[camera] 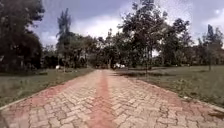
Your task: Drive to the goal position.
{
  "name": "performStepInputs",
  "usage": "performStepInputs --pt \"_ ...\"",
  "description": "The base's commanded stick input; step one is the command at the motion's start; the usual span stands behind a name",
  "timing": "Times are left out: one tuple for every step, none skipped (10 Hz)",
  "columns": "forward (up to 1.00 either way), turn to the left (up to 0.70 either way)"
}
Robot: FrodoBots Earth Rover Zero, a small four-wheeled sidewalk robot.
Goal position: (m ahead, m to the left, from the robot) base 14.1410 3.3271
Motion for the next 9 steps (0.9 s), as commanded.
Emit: performStepInputs --pt "0.7 0.0" --pt "0.7 0.0" --pt "0.7 0.0" --pt "0.7 0.0" --pt "0.7 0.0" --pt "0.7 0.0" --pt "0.7 0.0" --pt "0.7 0.0" --pt "0.7 0.0"
